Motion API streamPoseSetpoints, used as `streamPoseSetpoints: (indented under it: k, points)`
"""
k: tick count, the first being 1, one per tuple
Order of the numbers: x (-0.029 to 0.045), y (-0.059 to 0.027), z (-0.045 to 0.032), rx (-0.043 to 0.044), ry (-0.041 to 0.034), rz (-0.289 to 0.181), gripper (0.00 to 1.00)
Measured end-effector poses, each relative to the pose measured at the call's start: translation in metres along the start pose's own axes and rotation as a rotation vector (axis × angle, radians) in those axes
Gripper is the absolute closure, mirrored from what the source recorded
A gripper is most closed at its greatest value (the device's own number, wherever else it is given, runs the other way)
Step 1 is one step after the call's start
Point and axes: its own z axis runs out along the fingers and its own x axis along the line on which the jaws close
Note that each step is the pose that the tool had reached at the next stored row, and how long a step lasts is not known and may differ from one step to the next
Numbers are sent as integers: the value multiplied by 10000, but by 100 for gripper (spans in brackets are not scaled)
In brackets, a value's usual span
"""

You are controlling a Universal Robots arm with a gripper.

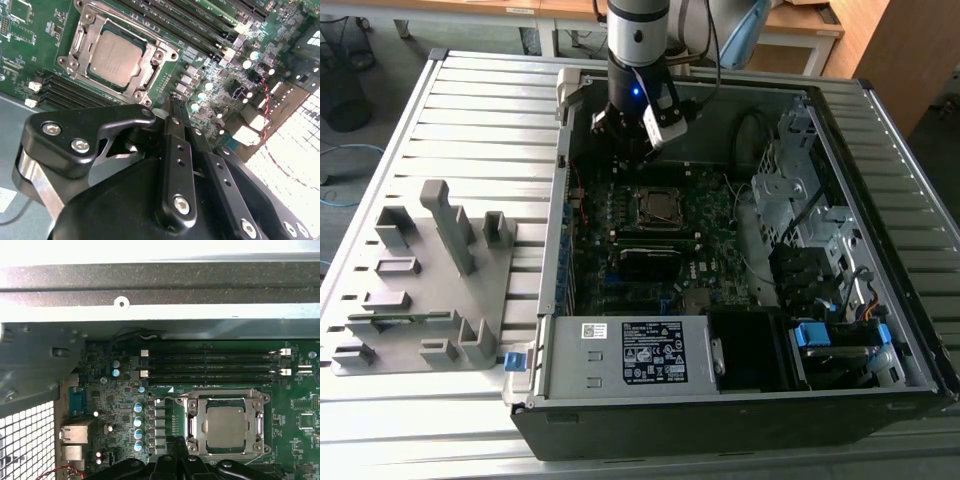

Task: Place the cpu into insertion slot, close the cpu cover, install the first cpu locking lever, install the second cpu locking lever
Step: 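Install the first cpu locking lever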

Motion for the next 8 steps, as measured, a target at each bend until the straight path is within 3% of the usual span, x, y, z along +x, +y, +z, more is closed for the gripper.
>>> streamPoseSetpoints:
  k: [8]
  points:
    - [-1,1,-42,-4,-3,1,89]
